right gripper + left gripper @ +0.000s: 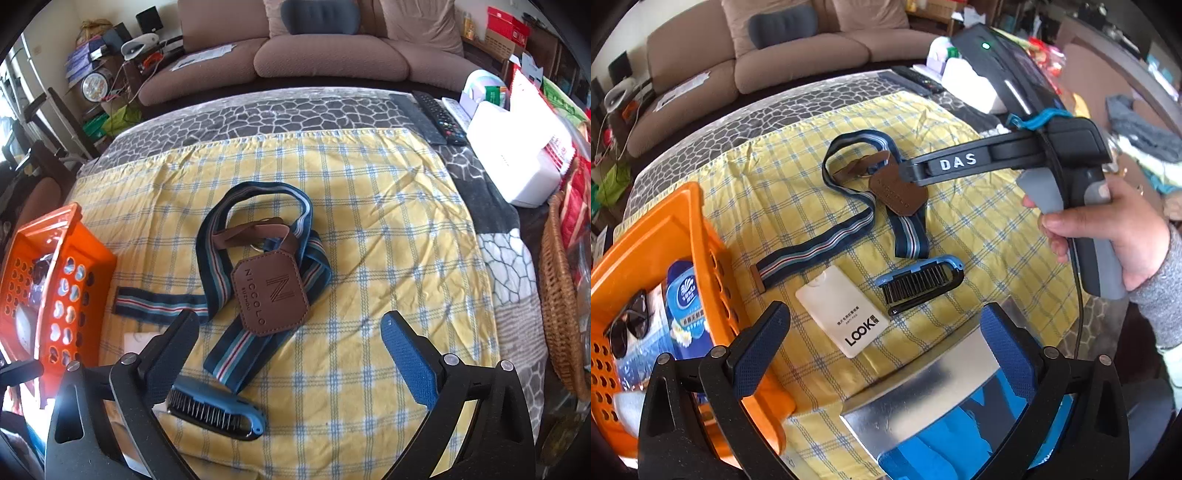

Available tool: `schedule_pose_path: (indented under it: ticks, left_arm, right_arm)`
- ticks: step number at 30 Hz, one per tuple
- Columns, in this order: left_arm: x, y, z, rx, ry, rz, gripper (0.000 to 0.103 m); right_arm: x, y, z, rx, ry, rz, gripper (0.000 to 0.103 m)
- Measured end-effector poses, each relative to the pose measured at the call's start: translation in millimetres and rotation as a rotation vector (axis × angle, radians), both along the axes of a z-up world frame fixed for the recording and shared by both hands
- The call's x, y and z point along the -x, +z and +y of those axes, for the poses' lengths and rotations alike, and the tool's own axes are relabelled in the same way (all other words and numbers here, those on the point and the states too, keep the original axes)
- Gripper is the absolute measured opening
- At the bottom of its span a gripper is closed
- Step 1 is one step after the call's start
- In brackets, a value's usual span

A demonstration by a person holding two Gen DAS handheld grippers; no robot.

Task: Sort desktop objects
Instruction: 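Grasp the blue folding comb with the left tool while the right tool approaches the leather tag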

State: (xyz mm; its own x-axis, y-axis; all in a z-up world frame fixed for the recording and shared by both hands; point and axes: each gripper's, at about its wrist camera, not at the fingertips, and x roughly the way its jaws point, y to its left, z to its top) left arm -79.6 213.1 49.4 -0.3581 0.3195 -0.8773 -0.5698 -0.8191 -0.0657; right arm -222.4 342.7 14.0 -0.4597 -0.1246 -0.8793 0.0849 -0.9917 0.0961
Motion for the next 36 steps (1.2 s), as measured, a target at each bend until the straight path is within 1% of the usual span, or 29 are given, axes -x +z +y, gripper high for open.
schedule_pose_path:
  ticks: [2, 4, 8, 12, 15, 19, 20, 21, 22, 23, 27, 31, 33, 34, 35, 36]
  left_arm:
    - [10.0, -8.9, 10.4, 0.042, -0.026, -0.001, 0.103]
    - [17.0, -16.1, 19.7, 0.065, -0.066, -0.009, 0.103]
    - [26.7, -30.4, 36.0, 0.141, -0.149, -0.021, 0.103]
    - [35.3, -42.4, 48.1, 0.173, -0.213, -0.054, 0.103]
    - [37.9, -45.0, 54.5, 0.171, -0.243, -0.08, 0.103]
    - [38.5, -50.7, 67.0, 0.213, -0.278, -0.099, 0.103]
    - [37.8, -52.8, 70.3, 0.235, -0.292, -0.099, 0.103]
    - [37.4, -55.0, 73.6, 0.257, -0.304, -0.096, 0.103]
    - [37.0, -57.1, 76.4, 0.275, -0.315, -0.095, 0.103]
    - [36.4, -59.3, 79.1, 0.29, -0.325, -0.097, 0.103]
    - [35.4, -69.4, 85.6, 0.344, -0.355, -0.1, 0.103]
    - [36.1, -81.5, 89.5, 0.399, -0.379, -0.101, 0.103]
    - [38.9, -86.2, 89.4, 0.418, -0.384, -0.107, 0.102]
    - [40.9, -87.8, 88.9, 0.422, -0.386, -0.116, 0.1]
    - [42.4, -89.0, 87.7, 0.426, -0.389, -0.121, 0.095]
    - [44.2, -90.7, 86.7, 0.433, -0.394, -0.126, 0.093]
  right_arm:
    - [12.9, -12.4, -1.5, 0.009, 0.014, -0.019, 0.099]
    - [23.6, -23.4, -4.8, 0.006, 0.032, -0.033, 0.099]
    - [36.7, -40.8, -12.7, -0.009, 0.068, -0.055, 0.099]
    - [43.5, -52.1, -15.5, -0.018, 0.086, -0.076, 0.099]
    - [45.1, -57.3, -16.2, -0.028, 0.093, -0.088, 0.099]
    - [45.6, -61.0, -18.2, -0.049, 0.106, -0.095, 0.098]
    - [45.2, -61.8, -18.4, -0.064, 0.106, -0.095, 0.093]
    - [44.9, -62.7, -18.0, -0.073, 0.107, -0.099, 0.079]
    - [44.5, -63.7, -17.1, -0.072, 0.107, -0.107, 0.069]
    - [44.4, -64.7, -14.7, -0.076, 0.098, -0.116, 0.067]
    - [40.6, -58.5, -1.2, -0.037, 0.058, -0.101, 0.067]
    - [36.3, -44.5, 15.0, 0.035, 0.014, -0.079, 0.067]
    - [33.2, -36.2, 22.7, 0.055, 0.003, -0.069, 0.067]
    - [30.9, -32.4, 25.9, 0.059, 0.001, -0.064, 0.067]
    - [29.3, -28.9, 27.6, 0.06, 0.002, -0.061, 0.067]
    - [26.8, -26.0, 29.2, 0.061, 0.002, -0.058, 0.067]
